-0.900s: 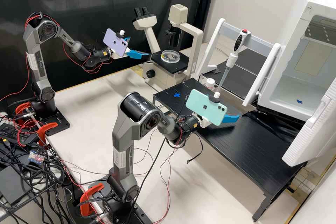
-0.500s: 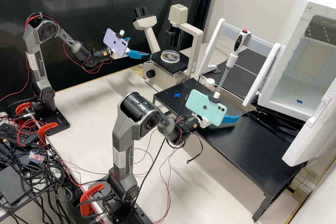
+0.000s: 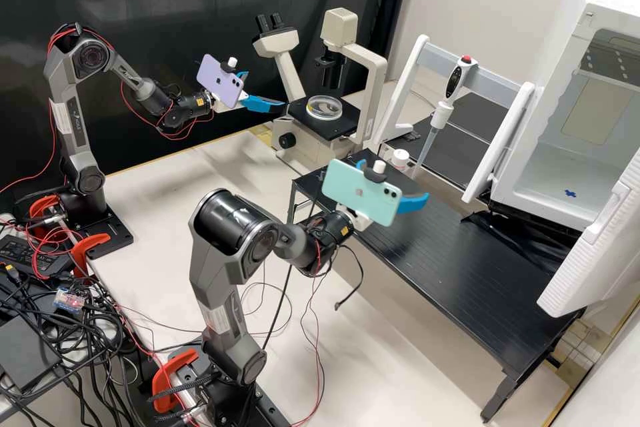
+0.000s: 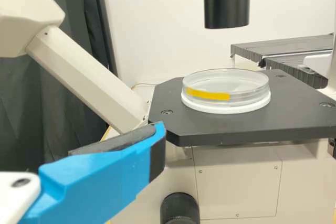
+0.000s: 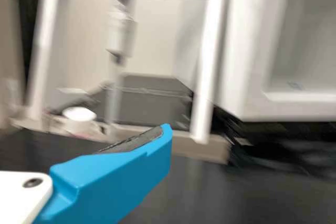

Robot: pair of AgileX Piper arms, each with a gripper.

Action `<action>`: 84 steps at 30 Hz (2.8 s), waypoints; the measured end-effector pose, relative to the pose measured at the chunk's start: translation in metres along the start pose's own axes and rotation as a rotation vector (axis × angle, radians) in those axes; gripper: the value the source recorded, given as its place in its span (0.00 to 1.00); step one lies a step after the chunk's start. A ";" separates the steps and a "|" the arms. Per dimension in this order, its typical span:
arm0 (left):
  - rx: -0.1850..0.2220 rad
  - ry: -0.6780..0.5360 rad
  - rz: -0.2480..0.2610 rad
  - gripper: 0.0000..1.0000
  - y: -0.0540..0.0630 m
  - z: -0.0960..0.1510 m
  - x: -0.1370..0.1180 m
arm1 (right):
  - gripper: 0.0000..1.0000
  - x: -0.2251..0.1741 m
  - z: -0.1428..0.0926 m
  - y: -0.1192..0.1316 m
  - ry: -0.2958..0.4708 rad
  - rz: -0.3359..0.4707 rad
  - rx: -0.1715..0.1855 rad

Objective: Move the petri dish to the bench

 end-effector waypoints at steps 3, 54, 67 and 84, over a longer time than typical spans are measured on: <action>0.000 0.000 0.000 1.00 0.000 0.000 0.000 | 1.00 -0.003 -0.023 -0.015 0.072 -0.045 -0.035; 0.000 0.000 0.000 1.00 0.000 0.000 0.000 | 1.00 0.175 -0.153 -0.189 0.079 -0.273 -0.055; 0.000 0.000 0.000 1.00 0.000 0.000 0.000 | 1.00 0.190 -0.151 -0.194 0.051 -0.276 -0.051; 0.000 0.000 0.000 1.00 0.000 0.000 0.000 | 0.00 0.197 -0.147 -0.190 0.018 -0.342 -0.055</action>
